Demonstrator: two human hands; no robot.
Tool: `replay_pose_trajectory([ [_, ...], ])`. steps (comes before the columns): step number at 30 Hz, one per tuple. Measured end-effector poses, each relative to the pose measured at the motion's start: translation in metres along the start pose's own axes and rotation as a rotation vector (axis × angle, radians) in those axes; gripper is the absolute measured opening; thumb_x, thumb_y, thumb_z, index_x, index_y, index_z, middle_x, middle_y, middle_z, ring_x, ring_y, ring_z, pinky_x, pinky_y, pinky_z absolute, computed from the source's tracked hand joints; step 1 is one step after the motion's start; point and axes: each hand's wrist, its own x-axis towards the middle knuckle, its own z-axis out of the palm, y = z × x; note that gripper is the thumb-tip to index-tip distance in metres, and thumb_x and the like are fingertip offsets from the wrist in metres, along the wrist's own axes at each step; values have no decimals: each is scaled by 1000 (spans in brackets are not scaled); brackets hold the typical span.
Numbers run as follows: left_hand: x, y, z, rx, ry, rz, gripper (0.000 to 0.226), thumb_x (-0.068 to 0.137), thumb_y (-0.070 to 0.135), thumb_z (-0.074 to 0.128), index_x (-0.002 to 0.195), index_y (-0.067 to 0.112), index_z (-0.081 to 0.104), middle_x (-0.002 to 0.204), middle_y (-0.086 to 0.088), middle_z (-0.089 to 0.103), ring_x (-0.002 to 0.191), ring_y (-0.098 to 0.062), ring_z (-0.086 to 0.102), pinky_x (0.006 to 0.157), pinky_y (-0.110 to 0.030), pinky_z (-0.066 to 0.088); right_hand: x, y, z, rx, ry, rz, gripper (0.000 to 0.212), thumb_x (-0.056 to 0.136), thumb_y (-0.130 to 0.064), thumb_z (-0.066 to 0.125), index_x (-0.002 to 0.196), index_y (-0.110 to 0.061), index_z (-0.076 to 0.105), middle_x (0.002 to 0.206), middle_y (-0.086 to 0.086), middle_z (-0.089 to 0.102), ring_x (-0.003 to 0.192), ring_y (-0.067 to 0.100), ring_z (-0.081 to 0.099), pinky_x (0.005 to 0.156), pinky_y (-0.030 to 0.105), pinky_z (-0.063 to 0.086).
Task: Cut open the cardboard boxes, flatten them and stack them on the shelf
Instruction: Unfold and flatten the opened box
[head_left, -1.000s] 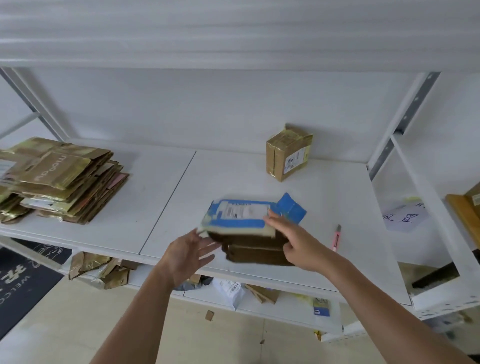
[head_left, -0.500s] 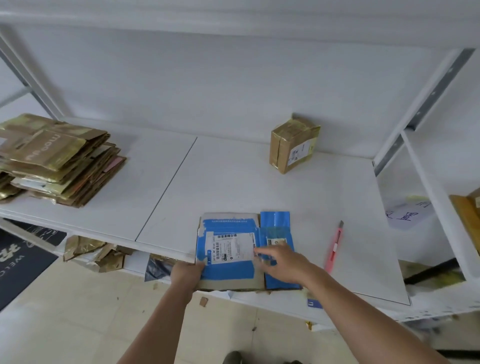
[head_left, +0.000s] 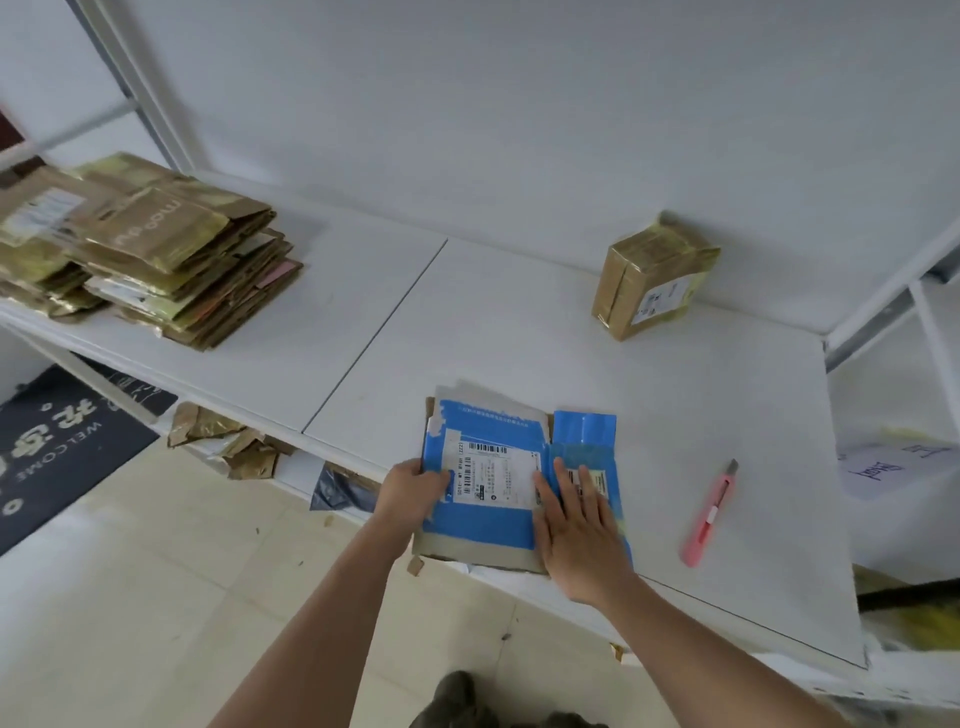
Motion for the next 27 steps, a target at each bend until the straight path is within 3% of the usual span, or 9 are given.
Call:
replay_pose_trajectory([
  [5, -12, 6, 4, 34, 7, 118, 11, 97, 20, 56, 101, 12, 63, 96, 2, 70, 87, -13, 67, 59, -22, 51, 5, 0, -3, 12, -65, -21, 59, 103, -48, 5, 142, -29, -35, 149, -6, -45, 140, 23, -39, 119, 43, -16],
  [9, -24, -3, 3, -153, 13, -5, 8, 100, 15, 55, 95, 16, 61, 106, -6, 69, 100, -26, 66, 85, -46, 58, 8, 6, -10, 8, -107, -94, 60, 104, -47, 9, 149, -31, -27, 154, -7, -39, 141, 20, -37, 118, 41, -17],
  [11, -31, -17, 0, -278, 44, -81, 9, 100, 12, 54, 97, 14, 62, 107, -9, 71, 100, -29, 67, 89, -49, 56, 9, 7, -21, 170, -94, -164, 60, 105, -44, 24, 157, -31, -5, 162, -8, -22, 148, 19, -24, 121, 40, -8],
  [13, -38, -30, -7, -412, 70, -119, 11, 101, 11, 54, 108, 11, 62, 107, -10, 72, 98, -28, 69, 84, -46, 58, 10, 8, -36, 440, 101, -188, 63, 101, -35, 49, 155, -26, 19, 164, 0, 8, 150, 20, 3, 120, 37, 7],
  [16, -46, -38, -27, -535, 110, -133, 12, 100, 16, 56, 111, 13, 60, 106, -7, 73, 92, -24, 71, 68, -40, 60, 15, 9, -51, 587, 335, -24, 76, 91, -37, 67, 153, -17, 27, 156, 7, 29, 143, 28, 25, 114, 44, 26],
  [18, -50, -39, -44, -605, 99, -112, 11, 99, 17, 57, 110, 14, 60, 103, -6, 74, 83, -20, 74, 59, -36, 60, 19, 0, -61, 850, 134, 83, 71, 87, -47, 68, 146, -25, 36, 149, 3, 42, 132, 22, 45, 98, 42, 49],
  [20, -53, -38, -62, -628, 107, -77, 12, 99, 16, 57, 111, 15, 60, 104, -6, 75, 80, -18, 74, 58, -33, 60, 24, -15, -69, 1101, -50, 115, 40, 84, -49, 69, 117, -34, 53, 125, -2, 63, 103, 11, 64, 70, 28, 56],
  [23, -52, -41, -84, -615, 164, -29, 18, 99, 16, 57, 118, 15, 59, 110, -7, 72, 94, -23, 71, 68, -37, 59, 32, -38, -74, 1094, 61, 28, 25, 85, -40, 73, 97, -33, 53, 102, -7, 67, 86, 9, 67, 56, 19, 52],
  [27, -42, -43, -110, -602, 249, -23, 16, 99, 19, 58, 115, 22, 59, 107, -3, 72, 96, -22, 69, 69, -38, 58, 39, -83, -81, 985, 276, -33, 26, 89, -28, 71, 102, -19, 51, 96, -6, 65, 77, 6, 65, 47, 16, 47],
])
